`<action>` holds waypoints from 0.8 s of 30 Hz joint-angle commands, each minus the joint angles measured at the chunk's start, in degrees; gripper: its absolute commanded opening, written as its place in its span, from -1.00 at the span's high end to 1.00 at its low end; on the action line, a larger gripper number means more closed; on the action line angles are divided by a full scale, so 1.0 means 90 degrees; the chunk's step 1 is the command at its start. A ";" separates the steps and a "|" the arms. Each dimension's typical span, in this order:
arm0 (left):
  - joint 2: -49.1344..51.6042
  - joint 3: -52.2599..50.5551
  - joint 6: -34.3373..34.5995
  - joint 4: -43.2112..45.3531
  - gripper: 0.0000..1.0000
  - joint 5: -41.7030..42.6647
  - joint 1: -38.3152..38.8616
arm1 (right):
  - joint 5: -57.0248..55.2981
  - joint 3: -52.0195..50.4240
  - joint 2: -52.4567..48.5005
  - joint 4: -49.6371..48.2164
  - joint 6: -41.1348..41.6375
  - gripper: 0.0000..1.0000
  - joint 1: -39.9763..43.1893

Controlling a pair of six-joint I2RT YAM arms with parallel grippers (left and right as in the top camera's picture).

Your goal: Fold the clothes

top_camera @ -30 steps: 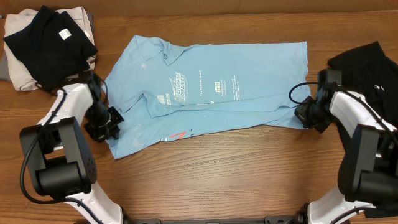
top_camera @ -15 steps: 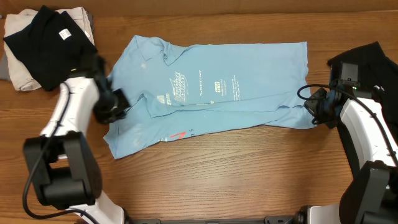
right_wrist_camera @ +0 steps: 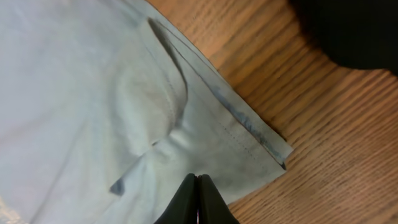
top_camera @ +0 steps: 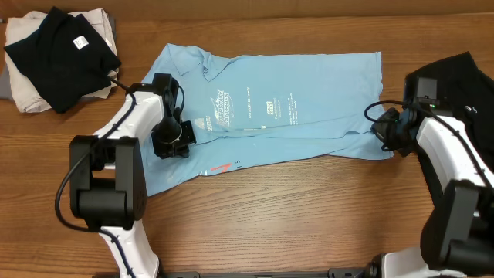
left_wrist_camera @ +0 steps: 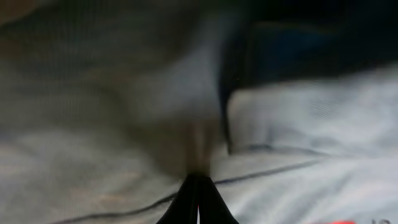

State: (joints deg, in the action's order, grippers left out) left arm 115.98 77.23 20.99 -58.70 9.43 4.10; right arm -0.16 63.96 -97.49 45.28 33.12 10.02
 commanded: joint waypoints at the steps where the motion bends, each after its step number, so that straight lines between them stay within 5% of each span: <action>1: 0.0243 0.0002 0.0046 -0.0017 0.92 -0.0117 -0.0080 | 0.0058 -0.0029 -0.0323 -0.0107 -0.0056 0.92 -0.0036; 24: 0.0321 0.0002 0.0267 -0.0855 0.92 -0.0782 -0.1088 | -0.0170 -0.0032 -0.0969 0.0131 0.0367 0.92 -0.0036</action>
State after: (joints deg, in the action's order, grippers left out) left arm 117.45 77.30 22.35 -65.87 5.52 -4.56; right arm 0.43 63.96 -105.82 45.63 33.69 10.02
